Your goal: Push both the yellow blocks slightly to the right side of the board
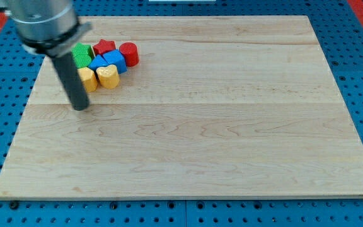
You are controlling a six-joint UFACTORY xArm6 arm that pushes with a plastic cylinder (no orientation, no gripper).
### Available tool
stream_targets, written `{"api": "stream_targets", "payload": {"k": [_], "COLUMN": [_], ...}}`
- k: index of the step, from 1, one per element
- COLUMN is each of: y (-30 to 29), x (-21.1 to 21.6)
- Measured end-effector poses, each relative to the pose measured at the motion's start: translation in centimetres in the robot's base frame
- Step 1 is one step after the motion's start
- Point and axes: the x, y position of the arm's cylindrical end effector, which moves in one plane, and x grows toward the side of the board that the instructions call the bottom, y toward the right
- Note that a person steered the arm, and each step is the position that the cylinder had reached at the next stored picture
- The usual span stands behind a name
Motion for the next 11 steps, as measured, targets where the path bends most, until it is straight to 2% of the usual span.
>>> {"api": "stream_targets", "payload": {"k": [1,6,7,8,9,10,11], "y": [-3.2,0.1,0.2,-2.8,-7.5,-7.7,-6.9], "x": [-2.6,-2.9,-2.9,-3.5,-10.1,-15.1,-14.9]}}
